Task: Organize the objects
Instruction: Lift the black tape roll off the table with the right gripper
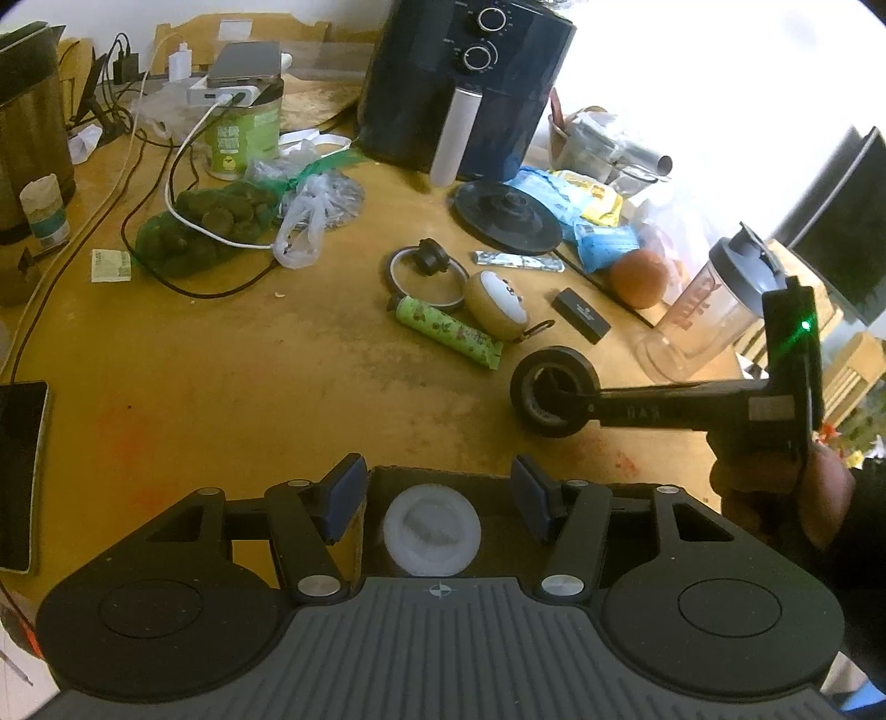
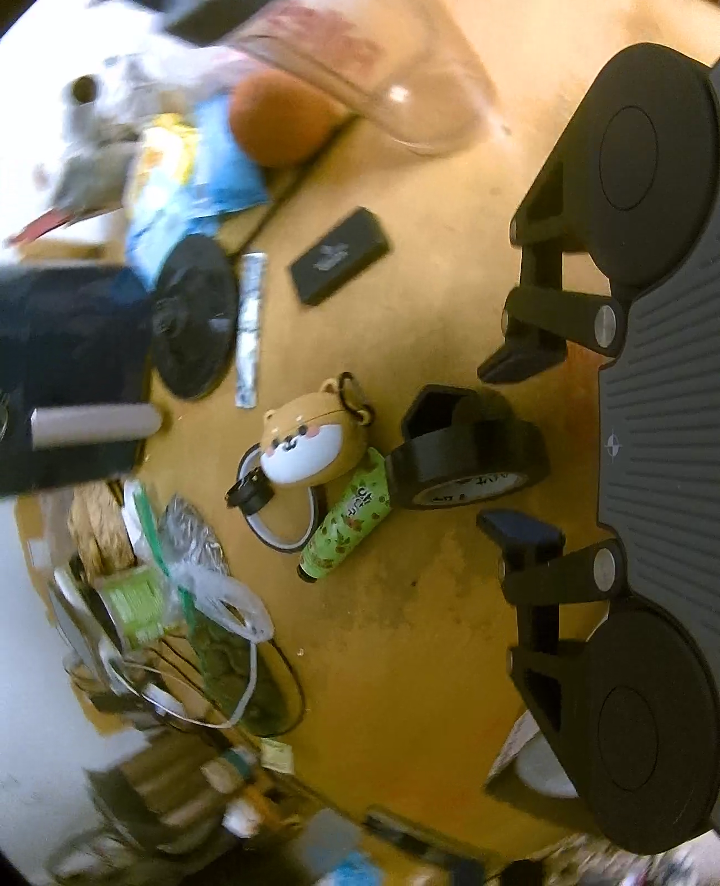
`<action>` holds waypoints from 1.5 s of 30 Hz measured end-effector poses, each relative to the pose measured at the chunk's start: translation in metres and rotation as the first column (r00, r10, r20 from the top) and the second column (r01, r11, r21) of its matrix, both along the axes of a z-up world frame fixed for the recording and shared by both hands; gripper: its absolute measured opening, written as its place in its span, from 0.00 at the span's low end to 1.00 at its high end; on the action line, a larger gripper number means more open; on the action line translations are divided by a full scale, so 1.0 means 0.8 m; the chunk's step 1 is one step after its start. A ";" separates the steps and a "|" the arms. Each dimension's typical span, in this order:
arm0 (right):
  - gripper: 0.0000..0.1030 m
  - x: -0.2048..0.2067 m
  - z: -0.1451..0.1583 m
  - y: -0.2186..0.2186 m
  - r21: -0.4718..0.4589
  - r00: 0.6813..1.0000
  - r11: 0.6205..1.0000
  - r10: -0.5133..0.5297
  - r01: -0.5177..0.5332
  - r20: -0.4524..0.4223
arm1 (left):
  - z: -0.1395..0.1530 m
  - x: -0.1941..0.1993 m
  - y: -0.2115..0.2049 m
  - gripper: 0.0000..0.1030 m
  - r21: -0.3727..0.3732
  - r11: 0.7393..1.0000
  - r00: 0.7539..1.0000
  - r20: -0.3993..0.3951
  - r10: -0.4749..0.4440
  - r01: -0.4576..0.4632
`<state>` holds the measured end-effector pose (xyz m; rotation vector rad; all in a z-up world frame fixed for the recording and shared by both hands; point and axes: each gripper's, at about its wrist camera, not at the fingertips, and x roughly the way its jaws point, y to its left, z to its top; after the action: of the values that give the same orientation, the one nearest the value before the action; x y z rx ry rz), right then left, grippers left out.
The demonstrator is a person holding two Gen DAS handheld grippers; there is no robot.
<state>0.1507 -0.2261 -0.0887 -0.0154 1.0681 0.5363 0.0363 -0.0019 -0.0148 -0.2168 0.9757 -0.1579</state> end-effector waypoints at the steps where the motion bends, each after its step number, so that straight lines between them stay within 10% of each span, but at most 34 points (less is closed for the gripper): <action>1: 0.28 0.004 -0.005 -0.004 0.032 0.999 0.999 -0.026 0.027 -0.036 | 0.000 -0.001 0.000 0.55 0.000 1.000 1.000 0.000 0.003 -0.003; 21: 0.22 0.013 -0.030 -0.041 0.289 0.936 0.919 -0.176 0.268 -0.306 | 0.008 -0.001 -0.008 0.55 0.004 1.000 1.000 0.022 0.000 0.000; 45: 0.22 -0.027 0.070 -0.063 0.231 0.972 0.948 -0.232 0.221 0.025 | 0.005 0.034 -0.025 0.55 -0.002 0.993 0.993 0.025 -0.114 0.114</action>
<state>0.1288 -0.2763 -0.0326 0.2906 0.9383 0.4438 0.0637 -0.0216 -0.0109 -0.1617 0.9632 -0.2662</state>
